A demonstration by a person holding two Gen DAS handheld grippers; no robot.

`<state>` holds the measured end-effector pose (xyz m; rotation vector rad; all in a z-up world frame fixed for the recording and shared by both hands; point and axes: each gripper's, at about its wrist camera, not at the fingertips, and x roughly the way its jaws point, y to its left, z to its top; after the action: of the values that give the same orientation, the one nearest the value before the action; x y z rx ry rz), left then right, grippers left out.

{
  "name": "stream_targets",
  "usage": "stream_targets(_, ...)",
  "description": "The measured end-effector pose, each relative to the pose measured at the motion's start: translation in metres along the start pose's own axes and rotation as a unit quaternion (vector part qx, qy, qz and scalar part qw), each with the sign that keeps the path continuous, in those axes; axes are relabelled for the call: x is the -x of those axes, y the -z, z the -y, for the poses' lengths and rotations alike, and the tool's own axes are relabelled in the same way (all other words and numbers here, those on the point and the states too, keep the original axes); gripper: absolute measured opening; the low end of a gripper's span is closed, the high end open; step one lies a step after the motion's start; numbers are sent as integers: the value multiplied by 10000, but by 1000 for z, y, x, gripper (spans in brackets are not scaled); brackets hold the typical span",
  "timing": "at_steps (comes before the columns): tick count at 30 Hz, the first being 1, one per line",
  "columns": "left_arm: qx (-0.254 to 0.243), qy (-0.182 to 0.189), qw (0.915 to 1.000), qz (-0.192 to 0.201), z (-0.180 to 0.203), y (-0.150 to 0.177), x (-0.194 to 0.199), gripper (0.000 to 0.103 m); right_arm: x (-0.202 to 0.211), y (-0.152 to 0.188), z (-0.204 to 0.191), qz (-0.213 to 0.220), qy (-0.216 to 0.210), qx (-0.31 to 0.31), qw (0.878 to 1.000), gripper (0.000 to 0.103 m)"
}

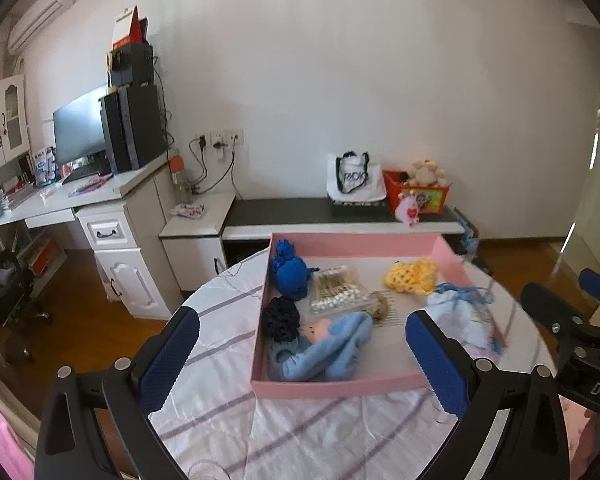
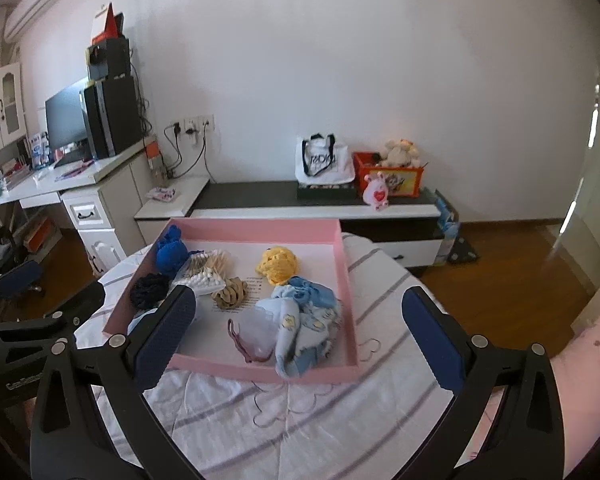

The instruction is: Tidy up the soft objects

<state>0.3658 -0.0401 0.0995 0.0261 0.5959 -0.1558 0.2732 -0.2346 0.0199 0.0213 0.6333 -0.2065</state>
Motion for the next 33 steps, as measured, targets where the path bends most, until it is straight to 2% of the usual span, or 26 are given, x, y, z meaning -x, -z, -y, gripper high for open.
stream_targets(13,83,-175,9975,680,15,39,108,103,96,18,3,708,76,215,9972,103)
stream_targets(18,98,-109,9954,943,21,57,148,103,130,24,0,1009,124,315,9943,103)
stream_targets(21,88,-219,9931,1145,25,66,173,103,148,27,2,1214,127,330,9920,103)
stream_targets(28,183,-183,9865,1615,27,85,225,103,187,35,3,1600,218,312,9864,103)
stream_targets(33,145,-225,9829,1820,32,97,248,103,216,40,4,1876,175,320,9816,103)
